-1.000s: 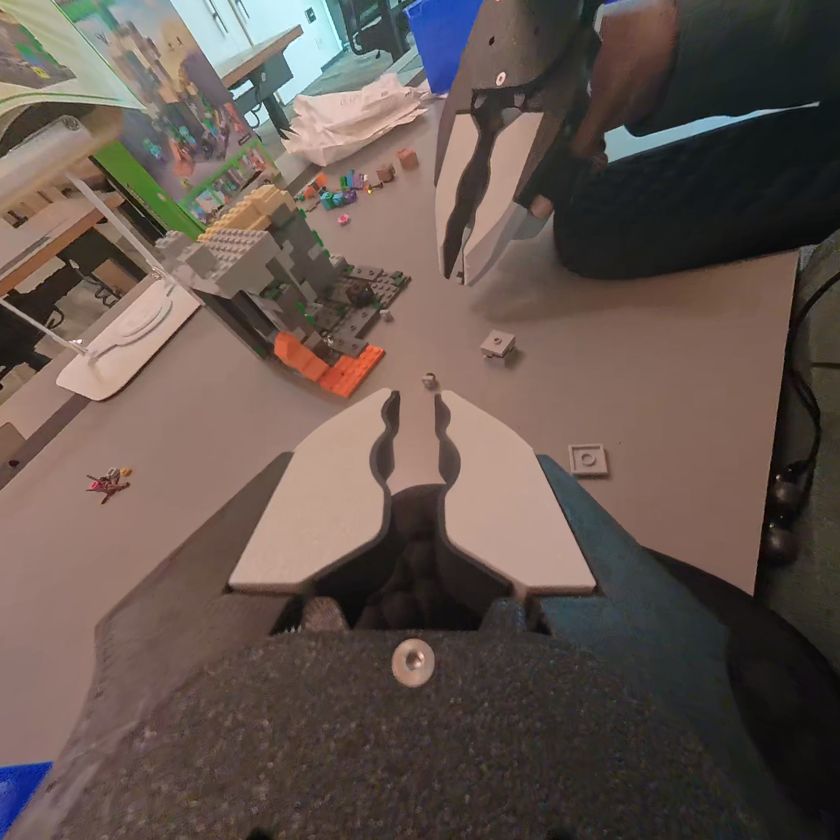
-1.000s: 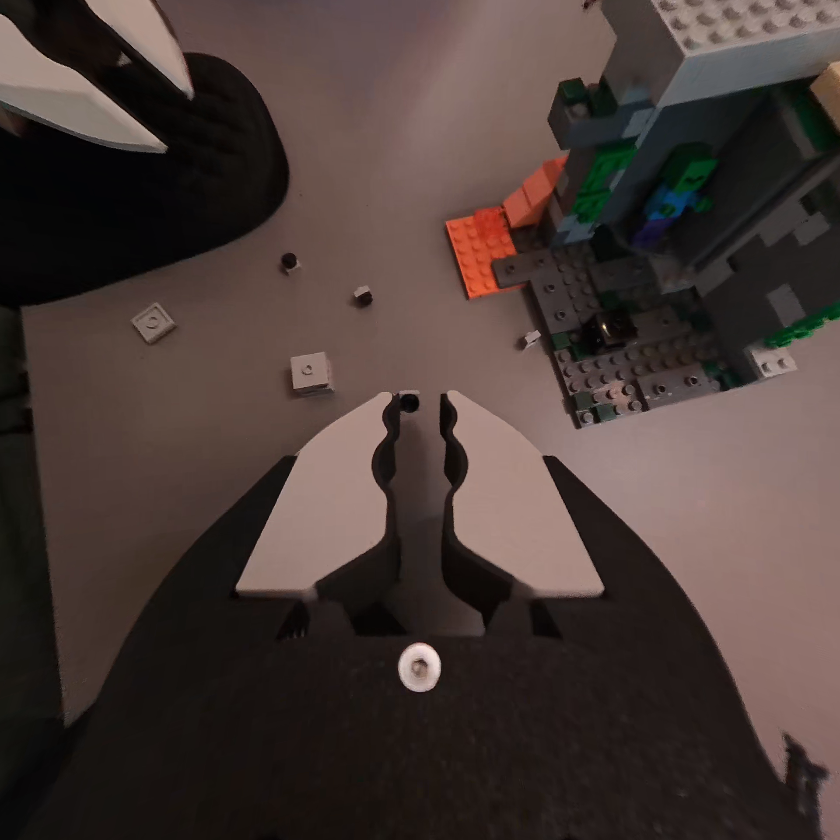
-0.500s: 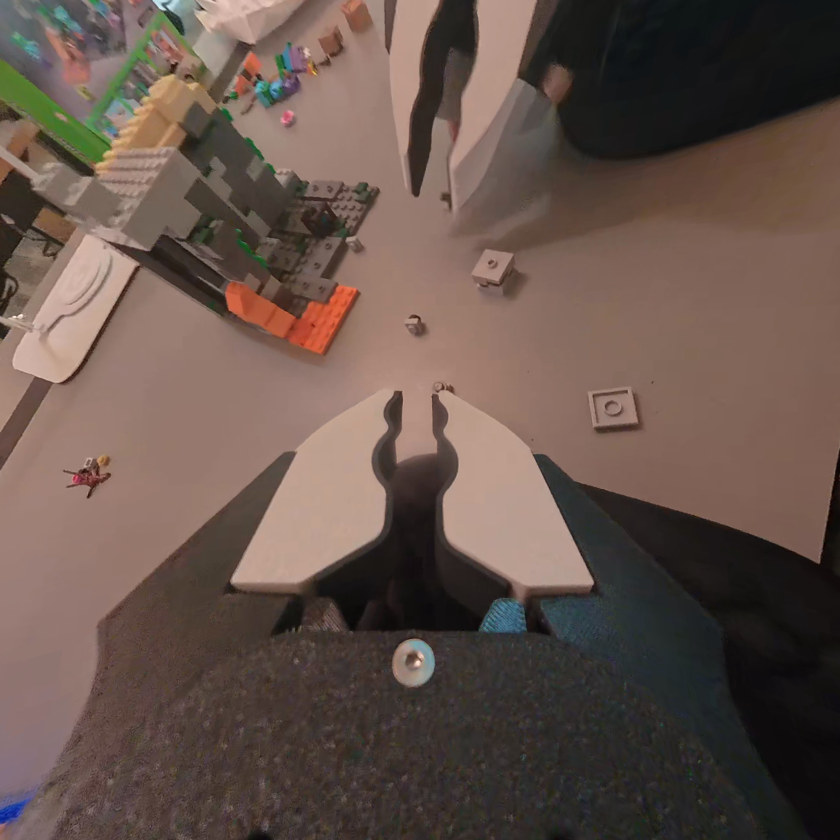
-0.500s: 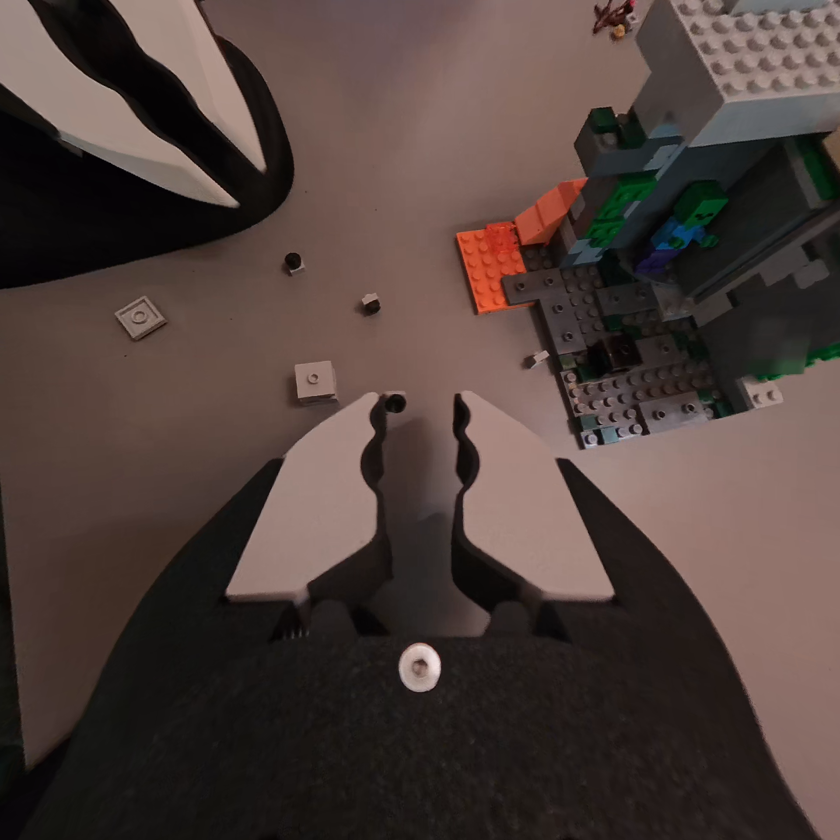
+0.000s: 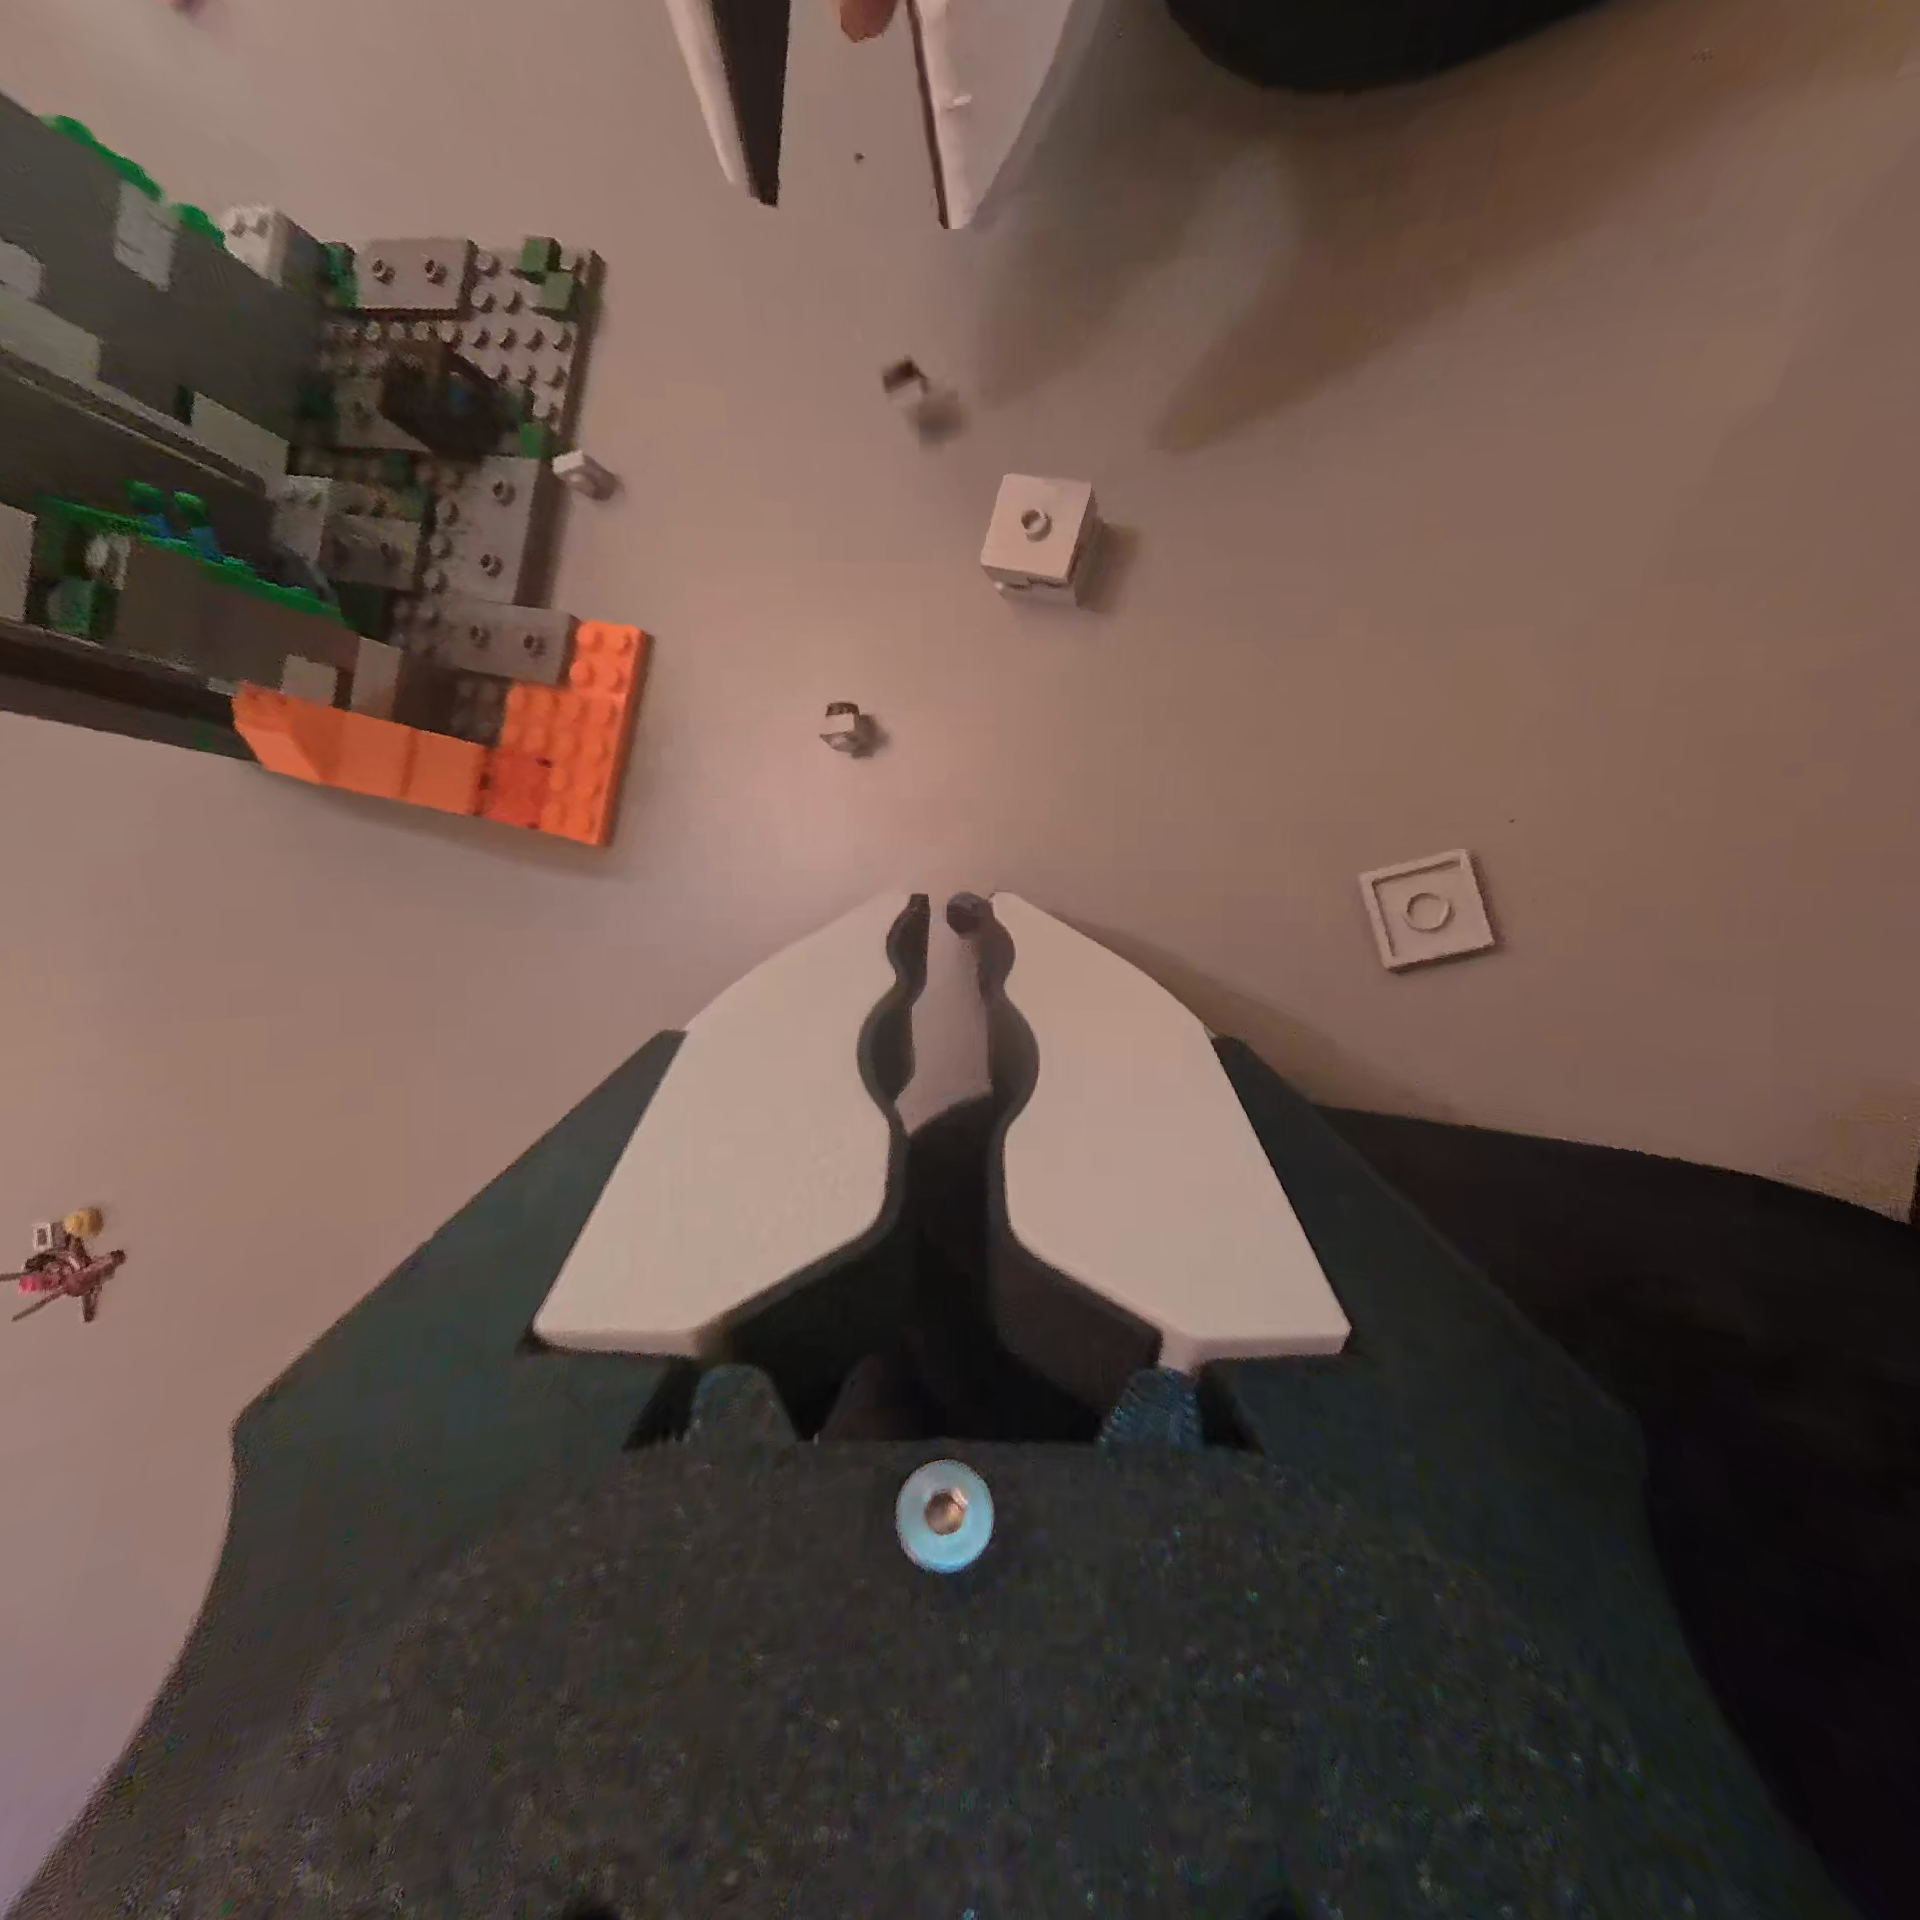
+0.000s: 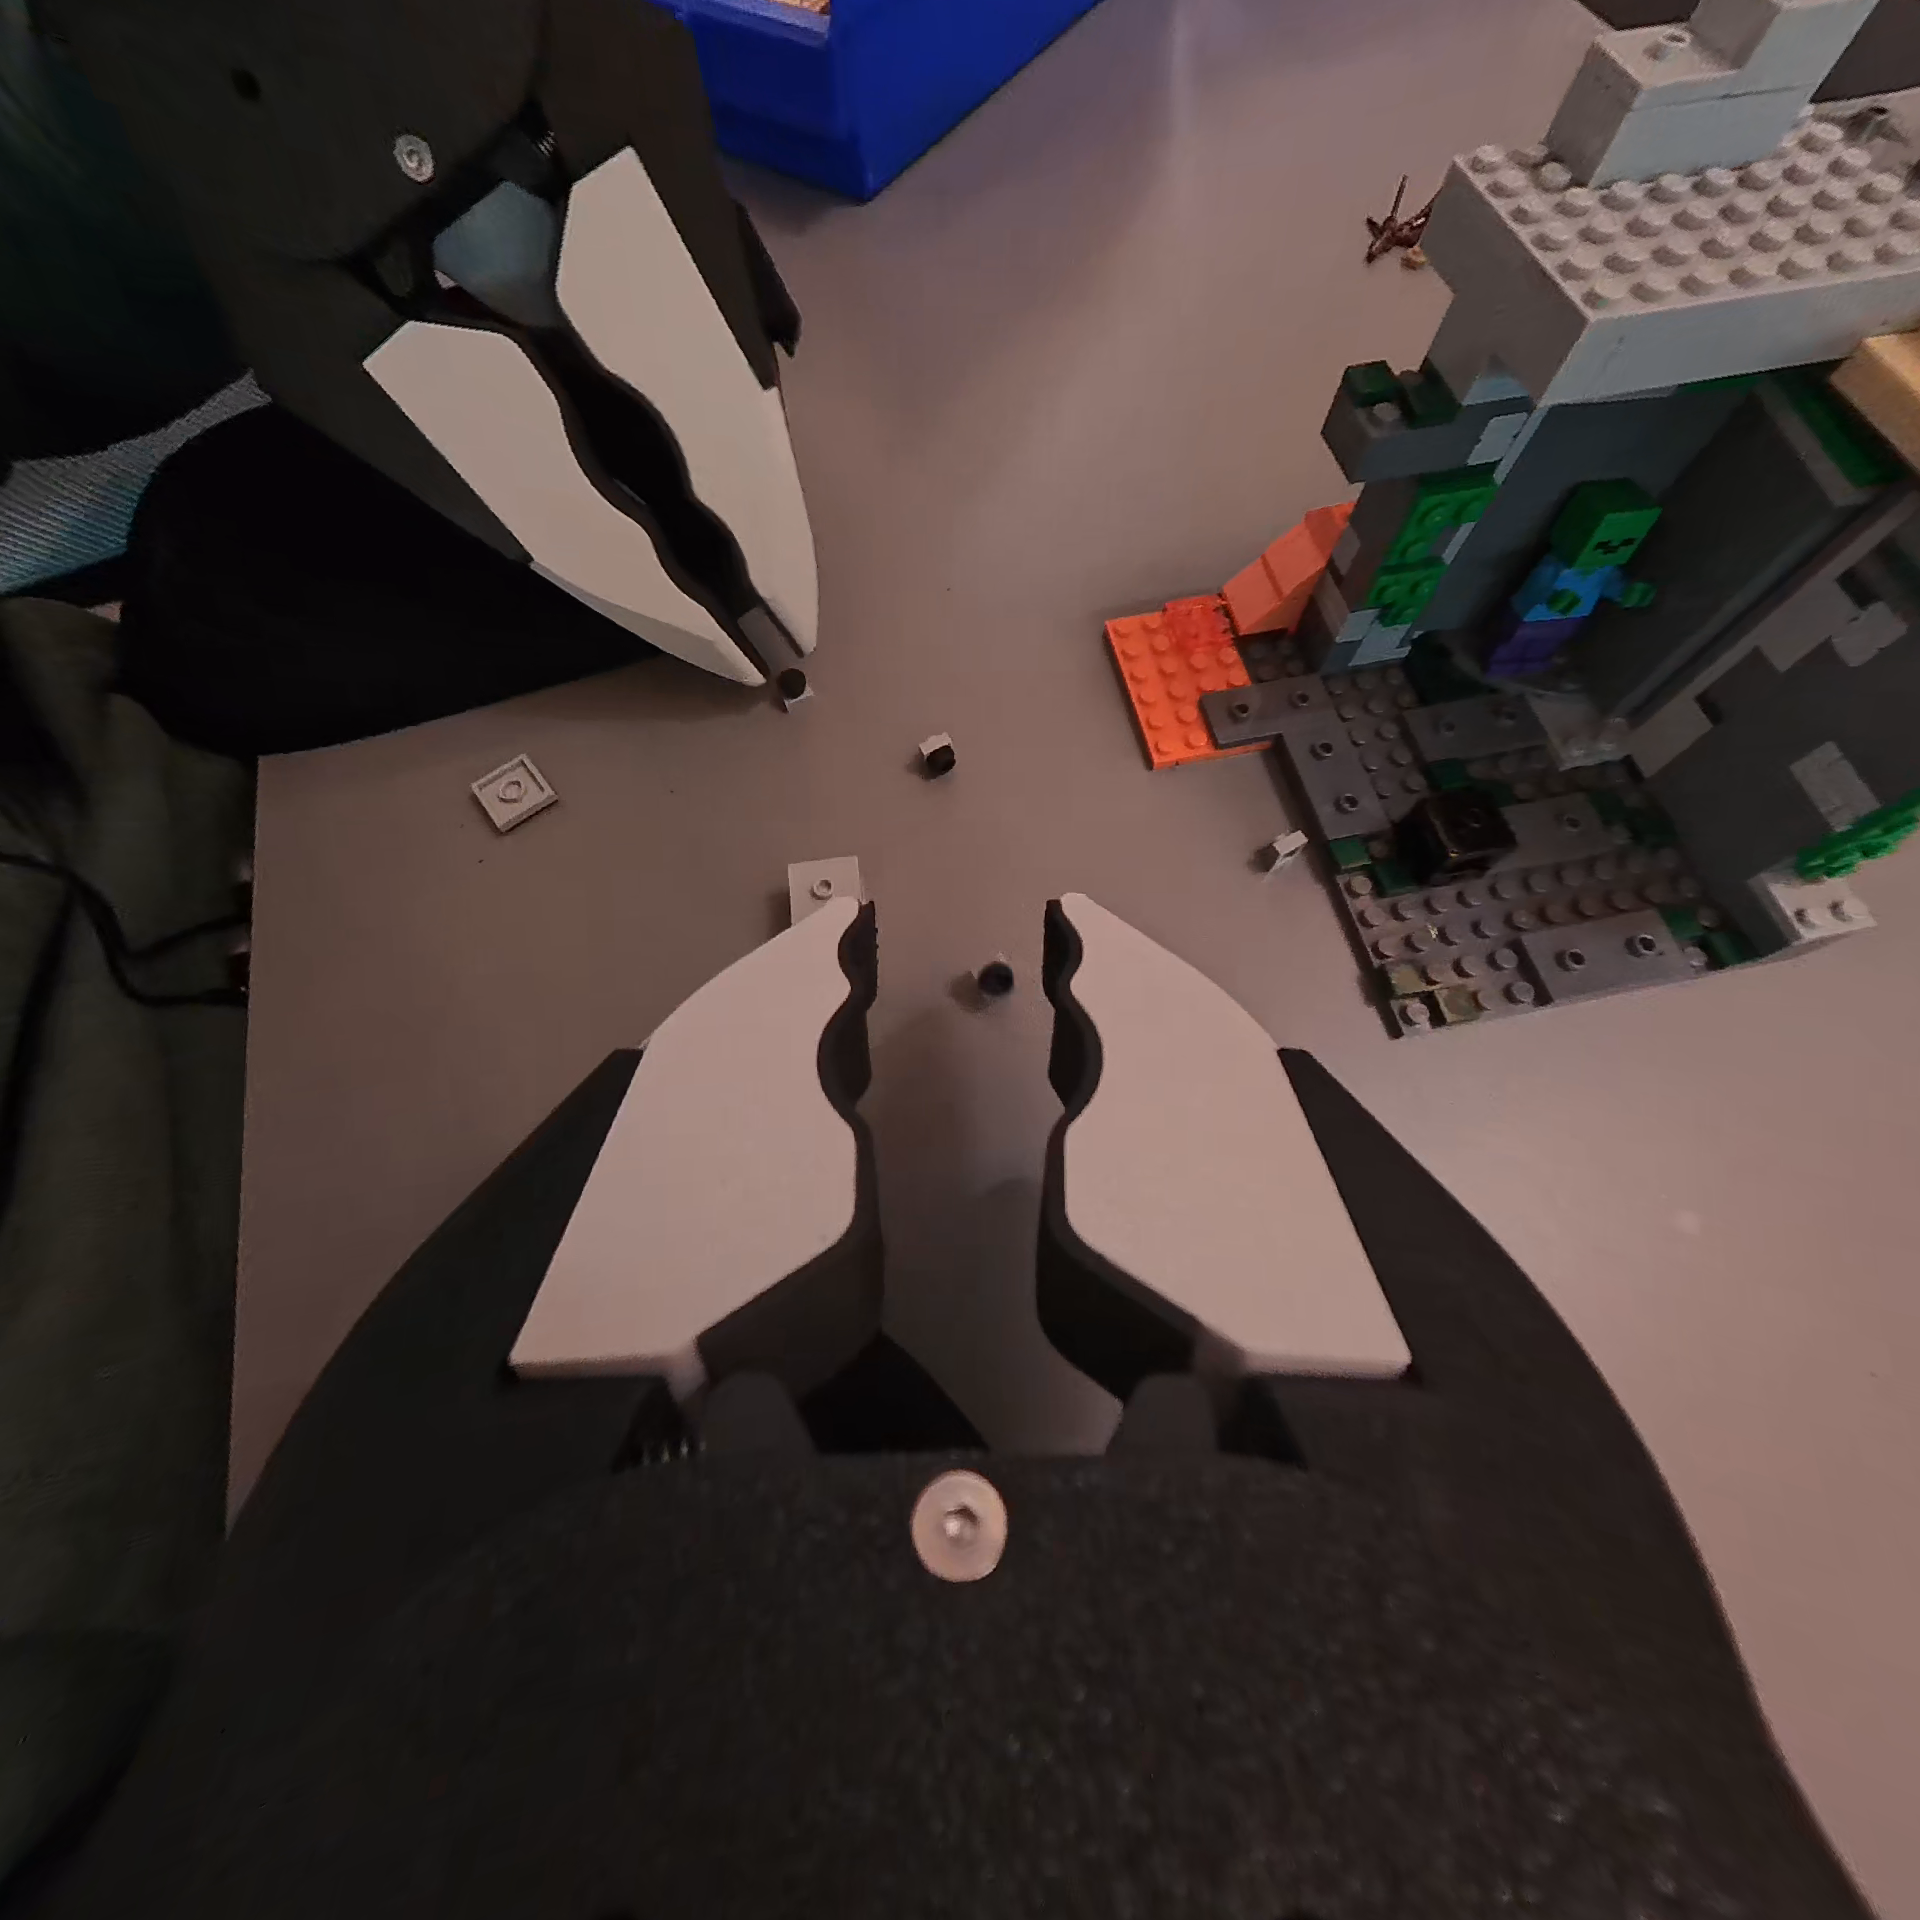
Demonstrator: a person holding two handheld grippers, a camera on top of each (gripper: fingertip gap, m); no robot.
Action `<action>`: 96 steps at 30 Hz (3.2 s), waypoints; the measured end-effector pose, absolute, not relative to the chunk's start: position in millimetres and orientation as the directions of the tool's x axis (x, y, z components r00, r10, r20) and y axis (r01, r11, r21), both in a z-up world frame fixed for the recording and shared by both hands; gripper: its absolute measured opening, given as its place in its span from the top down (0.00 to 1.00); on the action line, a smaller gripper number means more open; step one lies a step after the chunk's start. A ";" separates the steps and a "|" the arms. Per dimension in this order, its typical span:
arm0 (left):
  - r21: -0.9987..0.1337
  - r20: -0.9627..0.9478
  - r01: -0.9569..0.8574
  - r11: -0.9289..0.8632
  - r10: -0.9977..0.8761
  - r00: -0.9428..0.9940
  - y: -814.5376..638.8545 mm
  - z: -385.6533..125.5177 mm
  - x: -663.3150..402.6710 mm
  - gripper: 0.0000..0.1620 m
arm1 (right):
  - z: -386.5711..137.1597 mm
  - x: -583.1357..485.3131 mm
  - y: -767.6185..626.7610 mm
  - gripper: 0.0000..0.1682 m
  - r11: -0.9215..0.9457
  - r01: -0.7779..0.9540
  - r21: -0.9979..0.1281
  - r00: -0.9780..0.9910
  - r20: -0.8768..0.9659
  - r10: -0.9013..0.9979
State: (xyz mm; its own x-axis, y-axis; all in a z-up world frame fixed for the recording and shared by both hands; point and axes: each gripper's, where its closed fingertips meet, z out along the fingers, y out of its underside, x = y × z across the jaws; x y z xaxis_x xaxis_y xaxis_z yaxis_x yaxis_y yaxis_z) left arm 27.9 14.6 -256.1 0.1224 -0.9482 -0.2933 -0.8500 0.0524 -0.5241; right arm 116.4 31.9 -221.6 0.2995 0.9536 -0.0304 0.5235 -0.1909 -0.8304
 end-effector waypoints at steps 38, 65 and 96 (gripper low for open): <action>-0.527 -0.193 -0.847 0.064 -0.980 0.047 47.7 -257.0 53.7 0.96 | -232.4 117.6 23.8 0.86 -0.167 0.565 -0.808 0.285 0.002 0.958; -0.497 -0.152 -0.861 0.109 -0.988 -0.038 43.6 -263.0 68.2 0.90 | -260.5 105.3 32.2 0.88 -0.147 0.748 -0.647 0.239 0.057 0.969; -0.676 -0.206 -0.672 0.303 -0.953 -0.221 51.5 -210.9 294.6 0.95 | -257.4 383.9 68.5 0.92 -0.520 0.618 -0.590 0.649 0.010 0.760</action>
